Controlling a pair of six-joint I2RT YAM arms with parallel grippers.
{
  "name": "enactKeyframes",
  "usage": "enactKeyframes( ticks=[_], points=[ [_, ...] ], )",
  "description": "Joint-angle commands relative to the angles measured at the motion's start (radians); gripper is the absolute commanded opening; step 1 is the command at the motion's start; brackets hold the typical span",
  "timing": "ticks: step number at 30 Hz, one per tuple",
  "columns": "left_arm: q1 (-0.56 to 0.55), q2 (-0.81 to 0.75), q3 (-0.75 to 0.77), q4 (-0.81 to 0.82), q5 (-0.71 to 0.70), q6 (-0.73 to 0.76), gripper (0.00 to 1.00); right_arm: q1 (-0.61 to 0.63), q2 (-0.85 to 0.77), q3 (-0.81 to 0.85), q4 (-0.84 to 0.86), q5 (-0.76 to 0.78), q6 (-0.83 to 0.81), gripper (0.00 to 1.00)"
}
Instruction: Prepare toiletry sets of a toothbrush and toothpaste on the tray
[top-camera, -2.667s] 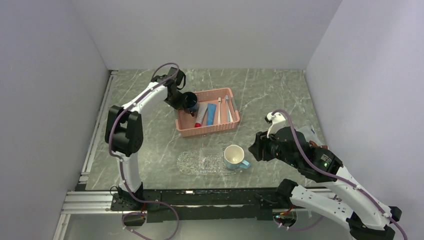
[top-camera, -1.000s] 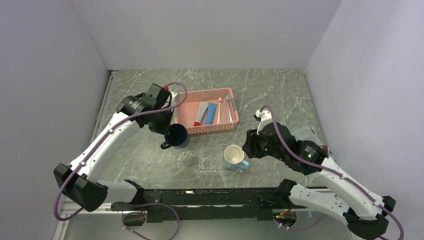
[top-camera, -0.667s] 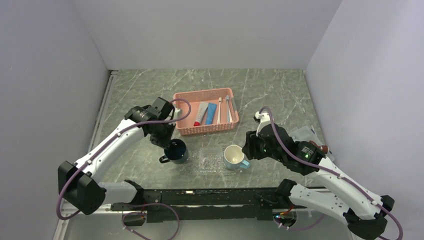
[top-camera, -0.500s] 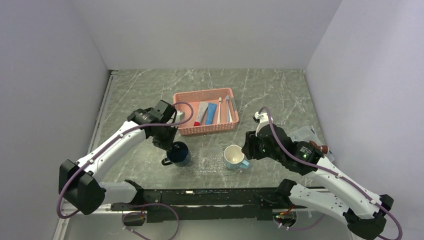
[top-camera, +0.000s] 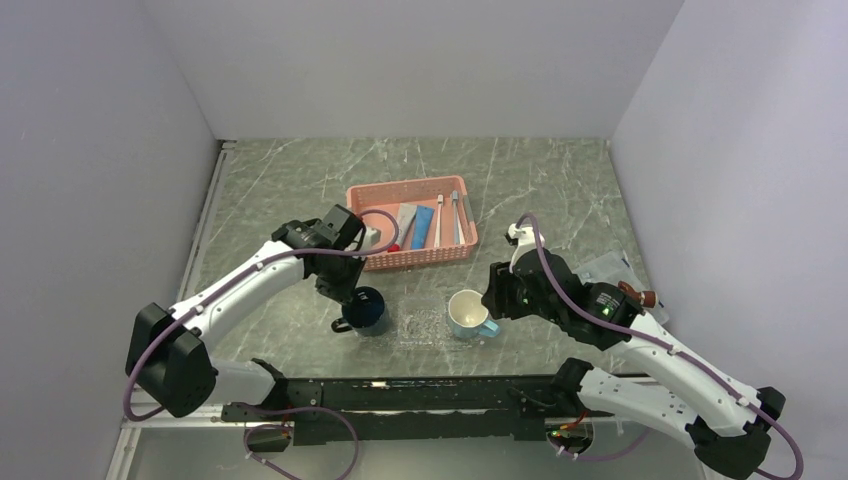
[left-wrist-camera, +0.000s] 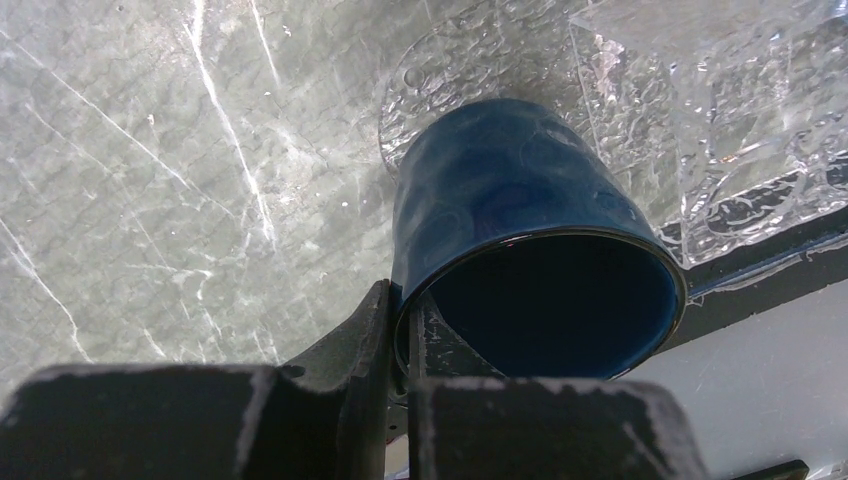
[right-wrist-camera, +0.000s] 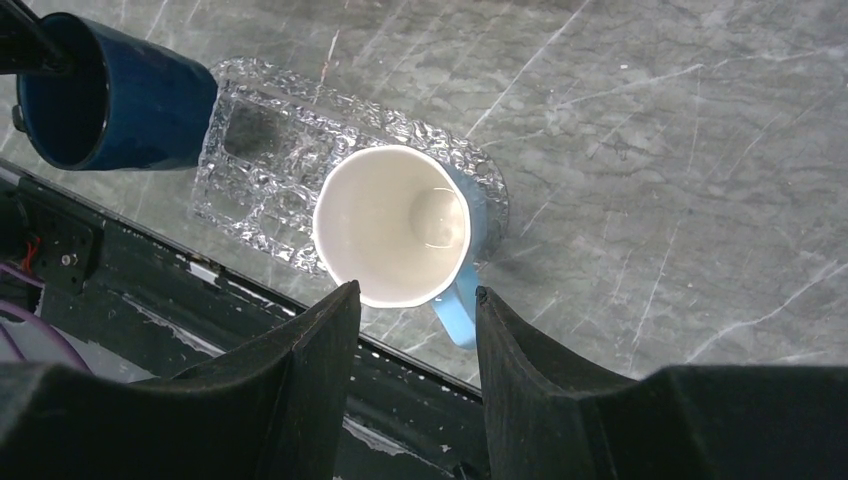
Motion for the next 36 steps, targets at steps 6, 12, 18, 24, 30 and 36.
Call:
enactKeyframes(
  ticks=[6, 12, 18, 24, 30, 36],
  points=[
    [-0.01, 0.031, -0.022, 0.073, 0.032, 0.001, 0.0, 0.005, -0.003, -0.024, 0.057, 0.004, 0.02, 0.49],
    [-0.015, 0.057, -0.033, 0.088, 0.032, -0.002, 0.0, 0.005, 0.004, -0.028, 0.066, 0.0, 0.018, 0.49],
    [-0.016, 0.077, -0.039, 0.106, 0.042, -0.001, 0.0, 0.006, 0.002, -0.036, 0.071, -0.004, 0.02, 0.49],
    [-0.021, 0.101, -0.034, 0.107, 0.041, 0.001, 0.0, 0.005, 0.003, -0.046, 0.079, -0.01, 0.024, 0.49],
    [-0.022, 0.109, -0.023, 0.1, 0.032, 0.004, 0.04, 0.005, 0.0, -0.052, 0.083, -0.009, 0.024, 0.49],
    [-0.025, 0.117, -0.014, 0.099, 0.036, 0.002, 0.1, 0.005, 0.001, -0.058, 0.09, -0.017, 0.025, 0.49]
  ],
)
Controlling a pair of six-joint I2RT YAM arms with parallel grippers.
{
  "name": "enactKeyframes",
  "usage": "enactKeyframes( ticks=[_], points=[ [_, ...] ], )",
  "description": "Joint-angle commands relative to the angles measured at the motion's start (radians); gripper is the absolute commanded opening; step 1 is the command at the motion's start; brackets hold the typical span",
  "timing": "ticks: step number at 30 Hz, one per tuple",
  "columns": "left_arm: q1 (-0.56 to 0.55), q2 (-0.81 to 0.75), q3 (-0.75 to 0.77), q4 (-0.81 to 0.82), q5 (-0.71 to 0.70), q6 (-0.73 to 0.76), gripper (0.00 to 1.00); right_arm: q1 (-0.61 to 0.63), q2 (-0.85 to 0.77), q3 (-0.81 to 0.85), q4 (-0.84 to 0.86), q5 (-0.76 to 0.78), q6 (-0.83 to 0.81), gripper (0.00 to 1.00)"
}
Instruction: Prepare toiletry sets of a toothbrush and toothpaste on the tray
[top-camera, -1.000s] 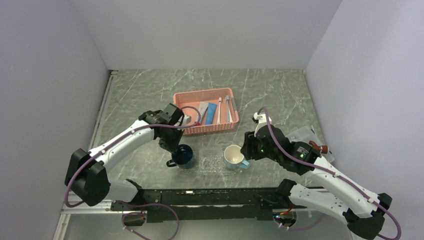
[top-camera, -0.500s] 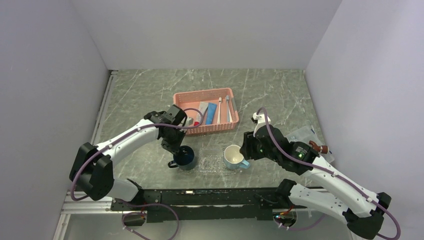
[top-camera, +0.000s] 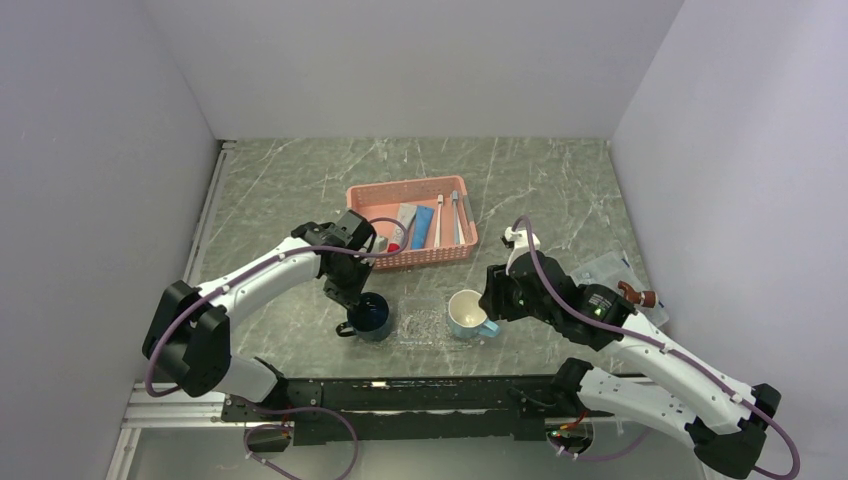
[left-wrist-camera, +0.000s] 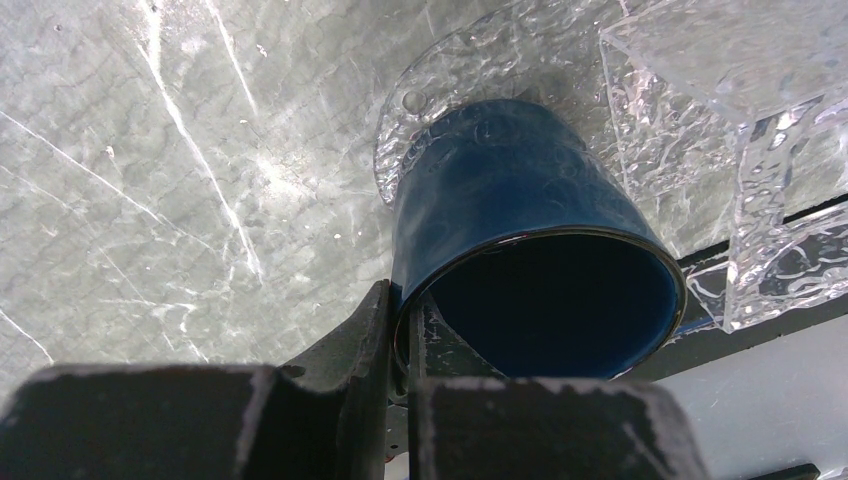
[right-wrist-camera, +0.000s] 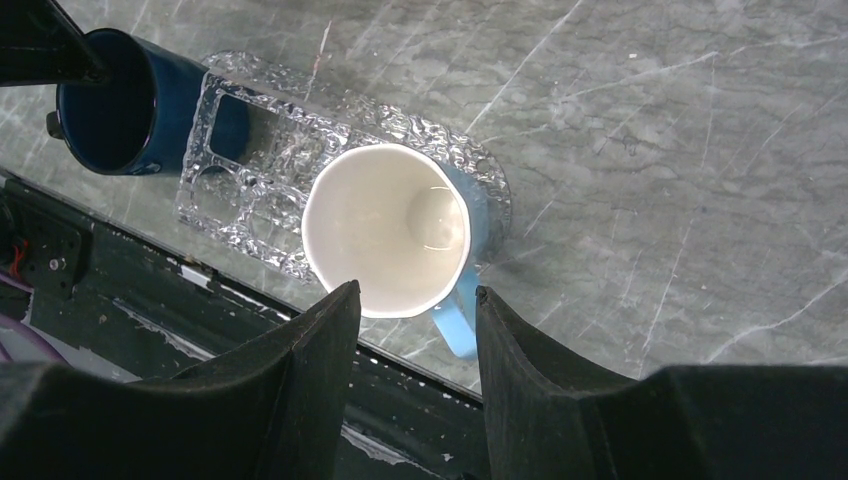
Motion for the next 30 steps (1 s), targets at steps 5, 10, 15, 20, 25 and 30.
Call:
enactKeyframes(
  ticks=[5, 10, 15, 20, 25, 30],
  points=[
    [-0.013, 0.003, 0.038, 0.018, 0.039, 0.002, 0.16, 0.005, -0.007, -0.01, 0.049, -0.016, 0.012, 0.49],
    [-0.016, 0.009, 0.05, 0.014, 0.04, 0.0, 0.19, 0.005, -0.007, -0.008, 0.048, -0.015, 0.012, 0.49],
    [-0.018, 0.01, 0.059, 0.012, 0.042, 0.0, 0.23, 0.005, -0.01, -0.012, 0.049, -0.015, 0.012, 0.5],
    [-0.018, 0.005, 0.075, 0.009, 0.039, 0.001, 0.29, 0.005, -0.009, -0.013, 0.051, -0.016, 0.012, 0.5],
    [-0.019, -0.006, 0.106, -0.003, 0.034, 0.002, 0.32, 0.005, -0.01, -0.007, 0.044, -0.013, 0.01, 0.5],
    [-0.02, -0.024, 0.133, -0.026, 0.0, 0.003, 0.36, 0.004, -0.003, 0.008, 0.037, -0.009, 0.005, 0.52]
  ],
)
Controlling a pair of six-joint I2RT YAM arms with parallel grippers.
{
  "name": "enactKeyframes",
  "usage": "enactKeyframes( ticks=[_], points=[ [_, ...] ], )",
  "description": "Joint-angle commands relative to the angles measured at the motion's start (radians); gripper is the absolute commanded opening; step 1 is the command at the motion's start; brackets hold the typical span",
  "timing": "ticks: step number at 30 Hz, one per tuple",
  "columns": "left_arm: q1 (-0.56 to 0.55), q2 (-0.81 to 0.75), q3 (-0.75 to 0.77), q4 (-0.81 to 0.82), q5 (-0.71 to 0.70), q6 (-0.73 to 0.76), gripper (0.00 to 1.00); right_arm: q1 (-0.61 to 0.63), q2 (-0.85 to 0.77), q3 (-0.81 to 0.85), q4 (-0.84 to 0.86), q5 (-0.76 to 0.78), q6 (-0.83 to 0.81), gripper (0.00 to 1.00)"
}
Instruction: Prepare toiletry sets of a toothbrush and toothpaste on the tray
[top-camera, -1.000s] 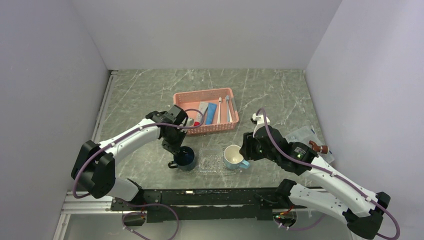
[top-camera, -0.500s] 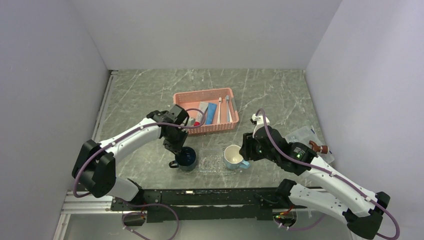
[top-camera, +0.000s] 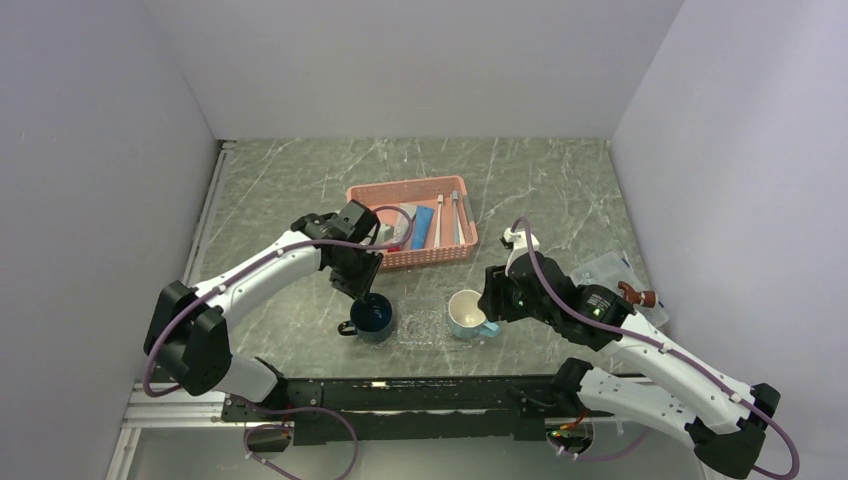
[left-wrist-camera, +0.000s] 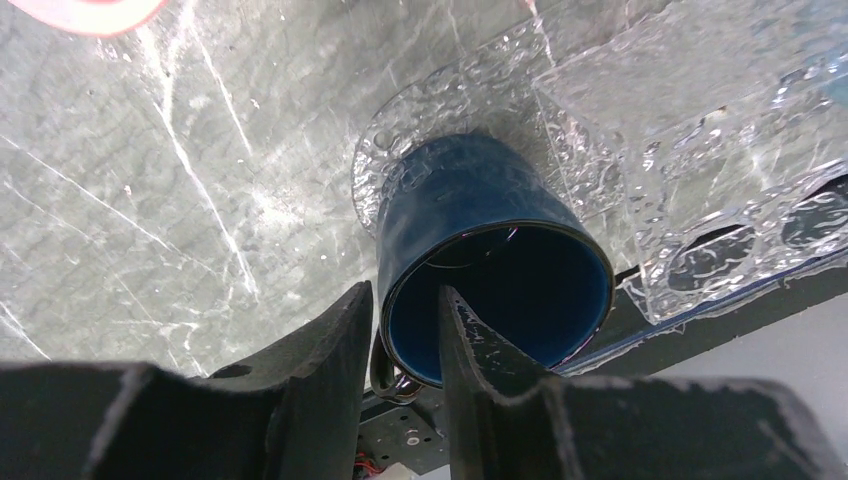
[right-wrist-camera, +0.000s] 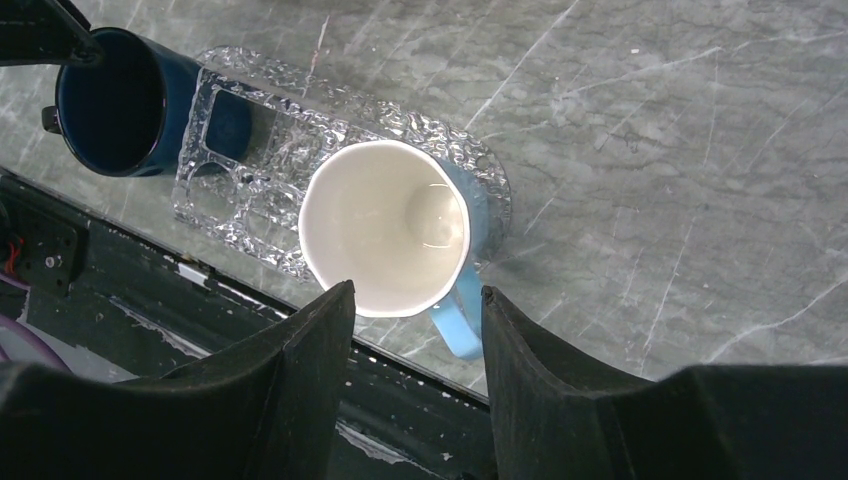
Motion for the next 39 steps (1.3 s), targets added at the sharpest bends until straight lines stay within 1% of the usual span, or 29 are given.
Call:
enactKeyframes(
  ticks=[1, 8, 11, 15, 17, 19, 25, 29, 31, 35, 39],
  points=[
    [-0.007, -0.04, 0.057, -0.02, -0.03, 0.002, 0.37, 0.005, 0.0, 0.024, 0.029, -0.002, 0.004, 0.53],
    [-0.005, -0.166, 0.108, -0.016, -0.078, -0.024, 0.43, 0.005, 0.039, 0.097, 0.019, 0.014, -0.022, 0.56],
    [-0.005, -0.249, 0.126, -0.002, -0.084, -0.02, 0.47, 0.006, 0.089, 0.155, 0.014, 0.026, -0.044, 0.56],
    [-0.006, -0.348, 0.124, 0.026, -0.099, -0.019, 0.48, 0.005, 0.17, 0.234, 0.014, 0.035, -0.065, 0.57],
    [-0.007, -0.402, 0.103, 0.052, -0.107, -0.028, 0.45, 0.004, 0.212, 0.267, 0.024, 0.029, -0.07, 0.57],
    [-0.006, -0.461, 0.056, 0.1, -0.102, -0.029, 0.46, 0.005, 0.26, 0.302, 0.033, 0.03, -0.075, 0.57],
    [-0.006, -0.616, -0.025, 0.16, -0.105, -0.026, 0.53, 0.002, 0.396, 0.403, 0.081, 0.06, -0.099, 0.59],
    [-0.006, -0.709, -0.093, 0.194, -0.107, -0.036, 0.56, -0.003, 0.519, 0.498, 0.1, 0.064, -0.116, 0.59],
    [-0.006, -0.764, -0.13, 0.208, -0.107, -0.037, 0.59, -0.008, 0.581, 0.55, 0.106, 0.063, -0.124, 0.59],
    [-0.006, -0.863, -0.205, 0.218, -0.146, -0.047, 0.66, -0.036, 0.704, 0.667, 0.117, 0.041, -0.132, 0.59],
    [-0.007, -0.937, -0.253, 0.23, -0.136, -0.055, 0.69, -0.077, 0.861, 0.777, 0.102, 0.023, -0.106, 0.58]
  ],
)
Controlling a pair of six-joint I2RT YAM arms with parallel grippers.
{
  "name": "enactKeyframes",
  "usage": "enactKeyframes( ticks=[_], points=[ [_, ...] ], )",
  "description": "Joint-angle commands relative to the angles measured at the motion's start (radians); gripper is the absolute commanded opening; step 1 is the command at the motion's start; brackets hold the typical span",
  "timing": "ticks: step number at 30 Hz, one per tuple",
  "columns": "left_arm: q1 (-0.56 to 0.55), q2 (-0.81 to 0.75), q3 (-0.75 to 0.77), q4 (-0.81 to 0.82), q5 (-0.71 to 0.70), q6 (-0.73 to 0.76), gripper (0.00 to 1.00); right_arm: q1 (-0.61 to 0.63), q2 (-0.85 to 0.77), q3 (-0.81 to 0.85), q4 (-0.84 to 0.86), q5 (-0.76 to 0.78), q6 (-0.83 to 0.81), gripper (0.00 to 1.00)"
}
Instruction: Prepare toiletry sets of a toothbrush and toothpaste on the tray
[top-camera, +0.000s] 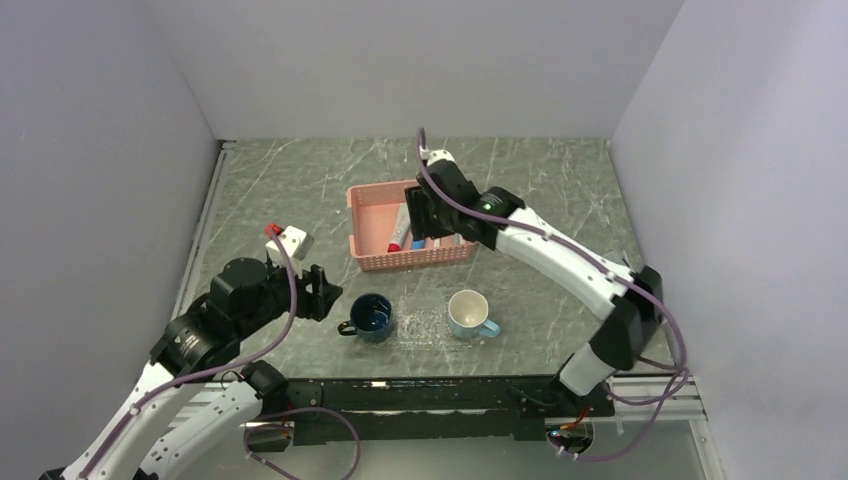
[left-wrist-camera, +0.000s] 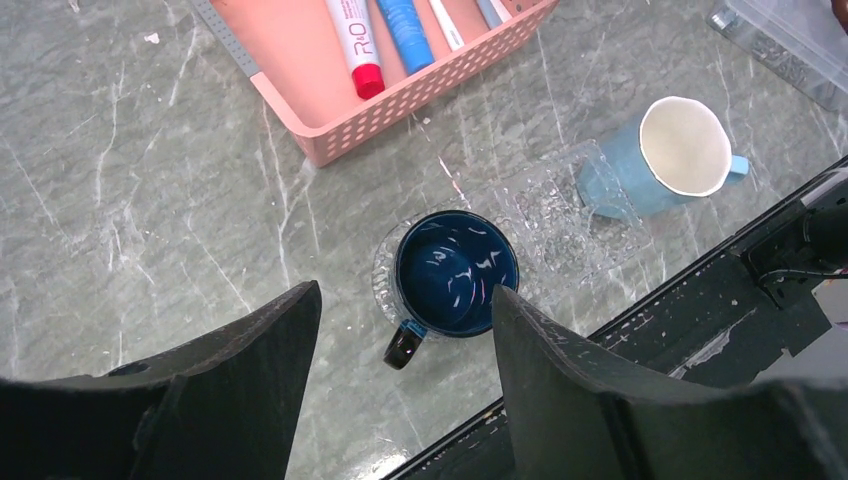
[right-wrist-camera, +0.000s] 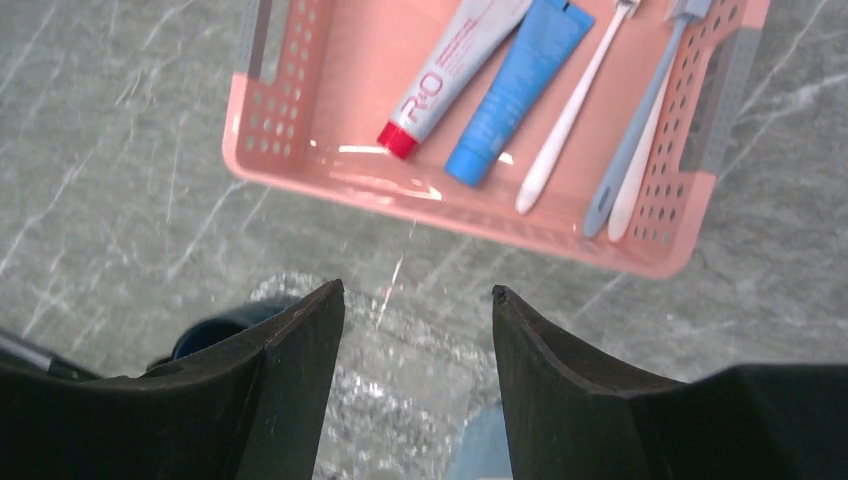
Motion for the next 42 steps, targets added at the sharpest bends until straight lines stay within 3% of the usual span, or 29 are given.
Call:
enactKeyframes(
  ticks=[1, 9, 12, 28, 42],
  points=[
    [-0.002, -0.065, -0.037, 0.064, -0.016, -0.02, 0.69, -0.044, 0.133, 0.137, 0.019, -0.002, 0.018, 0.58],
    [-0.002, -0.129, -0.085, 0.073, -0.01, -0.009, 0.79, -0.096, 0.323, 0.231, 0.017, 0.007, 0.109, 0.59],
    [-0.003, -0.132, -0.096, 0.086, 0.0, -0.01, 0.99, -0.11, 0.389, 0.262, 0.003, 0.005, 0.129, 0.6],
    [-0.003, -0.125, -0.087, 0.053, 0.013, 0.004, 0.99, -0.182, 0.631, 0.405, -0.043, -0.004, 0.238, 0.62],
    [-0.003, -0.123, -0.087, 0.052, 0.013, 0.003, 0.99, -0.217, 0.733, 0.443, -0.017, -0.041, 0.267, 0.61]
  ],
)
